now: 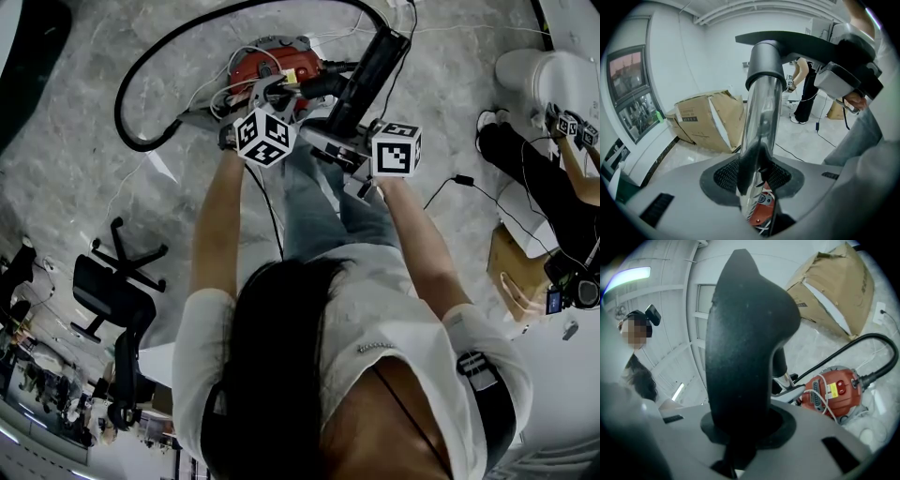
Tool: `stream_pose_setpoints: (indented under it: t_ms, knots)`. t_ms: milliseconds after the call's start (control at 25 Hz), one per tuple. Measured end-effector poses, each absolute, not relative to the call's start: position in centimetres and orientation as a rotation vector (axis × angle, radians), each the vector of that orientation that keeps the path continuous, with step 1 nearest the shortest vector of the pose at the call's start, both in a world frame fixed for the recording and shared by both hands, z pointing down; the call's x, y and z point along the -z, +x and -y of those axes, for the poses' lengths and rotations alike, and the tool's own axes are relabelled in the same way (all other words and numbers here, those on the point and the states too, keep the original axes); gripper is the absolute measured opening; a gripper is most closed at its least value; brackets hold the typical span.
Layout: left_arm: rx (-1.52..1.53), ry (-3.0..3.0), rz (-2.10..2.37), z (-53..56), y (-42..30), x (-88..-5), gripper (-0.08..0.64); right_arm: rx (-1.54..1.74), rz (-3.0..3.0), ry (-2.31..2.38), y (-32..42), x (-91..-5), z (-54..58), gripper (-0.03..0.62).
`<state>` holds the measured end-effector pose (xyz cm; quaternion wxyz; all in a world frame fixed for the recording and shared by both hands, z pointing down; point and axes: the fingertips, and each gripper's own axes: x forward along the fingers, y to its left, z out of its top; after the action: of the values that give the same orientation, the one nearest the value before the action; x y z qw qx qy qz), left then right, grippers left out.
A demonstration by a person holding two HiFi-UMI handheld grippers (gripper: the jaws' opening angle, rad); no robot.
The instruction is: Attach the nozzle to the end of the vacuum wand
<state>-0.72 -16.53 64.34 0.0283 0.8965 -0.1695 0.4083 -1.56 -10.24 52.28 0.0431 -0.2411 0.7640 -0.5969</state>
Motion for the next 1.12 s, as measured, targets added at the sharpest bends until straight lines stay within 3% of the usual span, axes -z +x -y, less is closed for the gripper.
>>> stream_pose_setpoints:
  t_ms: [1120]
  knots:
    - [-1.237, 2.760, 0.484, 16.9, -0.7, -64.0, 0.137, 1.641, -2.526, -0.990, -2.2, -53.5, 10.7, 0.077]
